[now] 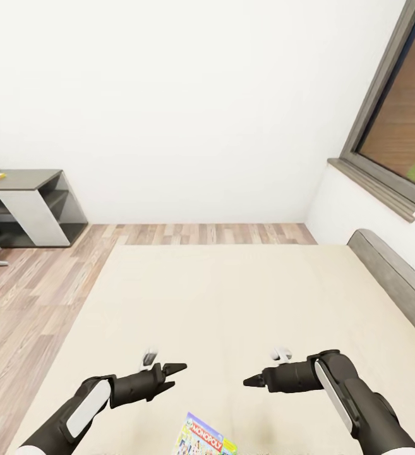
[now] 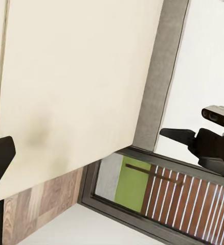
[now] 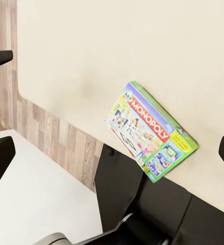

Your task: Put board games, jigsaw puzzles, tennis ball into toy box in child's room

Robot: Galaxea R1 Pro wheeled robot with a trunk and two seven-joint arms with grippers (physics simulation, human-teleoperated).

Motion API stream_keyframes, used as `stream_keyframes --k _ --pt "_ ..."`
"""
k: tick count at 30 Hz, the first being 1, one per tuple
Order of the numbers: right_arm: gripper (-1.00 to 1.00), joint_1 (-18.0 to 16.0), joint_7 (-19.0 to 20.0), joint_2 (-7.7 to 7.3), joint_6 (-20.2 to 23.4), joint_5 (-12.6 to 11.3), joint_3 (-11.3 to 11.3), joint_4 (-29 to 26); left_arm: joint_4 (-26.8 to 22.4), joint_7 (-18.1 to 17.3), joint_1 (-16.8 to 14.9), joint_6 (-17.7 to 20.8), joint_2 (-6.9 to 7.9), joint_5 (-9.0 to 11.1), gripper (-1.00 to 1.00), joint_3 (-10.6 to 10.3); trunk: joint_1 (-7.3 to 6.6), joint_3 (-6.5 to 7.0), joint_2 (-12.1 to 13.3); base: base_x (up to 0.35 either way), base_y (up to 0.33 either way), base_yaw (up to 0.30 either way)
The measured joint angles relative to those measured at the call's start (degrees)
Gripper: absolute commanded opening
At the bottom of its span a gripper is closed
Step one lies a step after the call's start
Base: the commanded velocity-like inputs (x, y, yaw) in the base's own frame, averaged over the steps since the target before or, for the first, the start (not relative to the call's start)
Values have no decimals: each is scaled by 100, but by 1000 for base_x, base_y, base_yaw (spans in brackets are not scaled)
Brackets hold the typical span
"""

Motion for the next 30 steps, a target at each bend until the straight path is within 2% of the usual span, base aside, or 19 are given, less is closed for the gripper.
stream_keyframes --k 9,15,30 --pt "100 -6 -9 -35 0 -5 -40 -3 37 -46 -1 -232 69 -23 100 -1 0 -84 0 0 0 0" --pt "100 -8 -9 -54 -1 -4 -248 -7 62 -48 -2 -473 79 -26 100 -3 0 -139 0 0 0 0" --pt "100 -9 -1 -77 0 0 -409 -66 228 -64 -8 -618 74 18 100 6 0 -279 0 0 0 0"
